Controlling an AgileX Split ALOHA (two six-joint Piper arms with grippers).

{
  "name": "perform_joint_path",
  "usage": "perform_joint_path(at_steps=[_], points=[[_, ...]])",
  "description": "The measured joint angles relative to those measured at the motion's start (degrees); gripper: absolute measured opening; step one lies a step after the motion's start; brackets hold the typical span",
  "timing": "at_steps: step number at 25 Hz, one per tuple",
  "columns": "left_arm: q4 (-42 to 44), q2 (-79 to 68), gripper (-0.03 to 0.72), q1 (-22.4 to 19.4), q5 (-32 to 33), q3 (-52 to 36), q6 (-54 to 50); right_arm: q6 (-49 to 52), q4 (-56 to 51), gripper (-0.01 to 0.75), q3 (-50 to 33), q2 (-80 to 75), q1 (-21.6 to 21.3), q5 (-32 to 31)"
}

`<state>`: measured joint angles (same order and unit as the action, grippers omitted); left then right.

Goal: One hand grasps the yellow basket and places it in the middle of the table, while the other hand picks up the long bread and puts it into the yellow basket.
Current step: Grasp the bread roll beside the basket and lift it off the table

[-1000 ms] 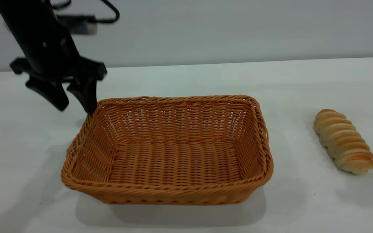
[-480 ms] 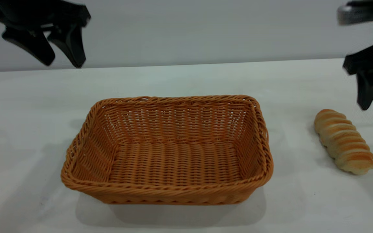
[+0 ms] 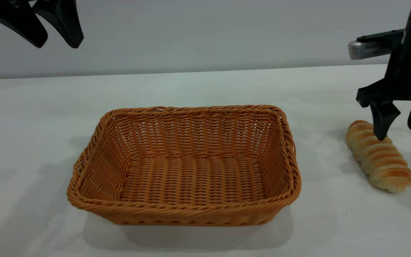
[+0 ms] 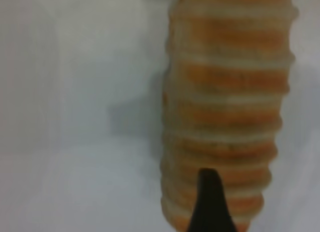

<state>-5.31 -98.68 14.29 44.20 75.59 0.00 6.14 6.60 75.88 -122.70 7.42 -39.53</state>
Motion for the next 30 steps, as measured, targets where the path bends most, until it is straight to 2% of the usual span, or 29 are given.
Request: perform_joint_path(at_steps=[7, 21, 25, 27, 30], points=[[-2.8, 0.1, 0.581, 0.0, 2.0, -0.1, 0.3, -1.1, -1.1, 0.589, 2.0, -3.8, 0.0, 1.2], [-3.1, 0.1, 0.581, 0.0, 3.1, -0.1, 1.3, -1.5, -1.2, 0.575, 2.5, -8.2, 0.0, 4.8], [-3.1, 0.1, 0.581, 0.0, 3.1, -0.1, 1.4, -1.6, -0.8, 0.485, 2.6, -9.1, 0.0, 5.1], [-3.1, 0.1, 0.581, 0.0, 3.1, -0.1, 1.4, -1.6, -0.6, 0.398, 2.7, -9.5, 0.0, 5.1], [-3.1, 0.1, 0.581, 0.0, 3.1, -0.1, 1.5, -1.6, -0.1, 0.225, 3.0, -9.8, 0.0, 4.9]])
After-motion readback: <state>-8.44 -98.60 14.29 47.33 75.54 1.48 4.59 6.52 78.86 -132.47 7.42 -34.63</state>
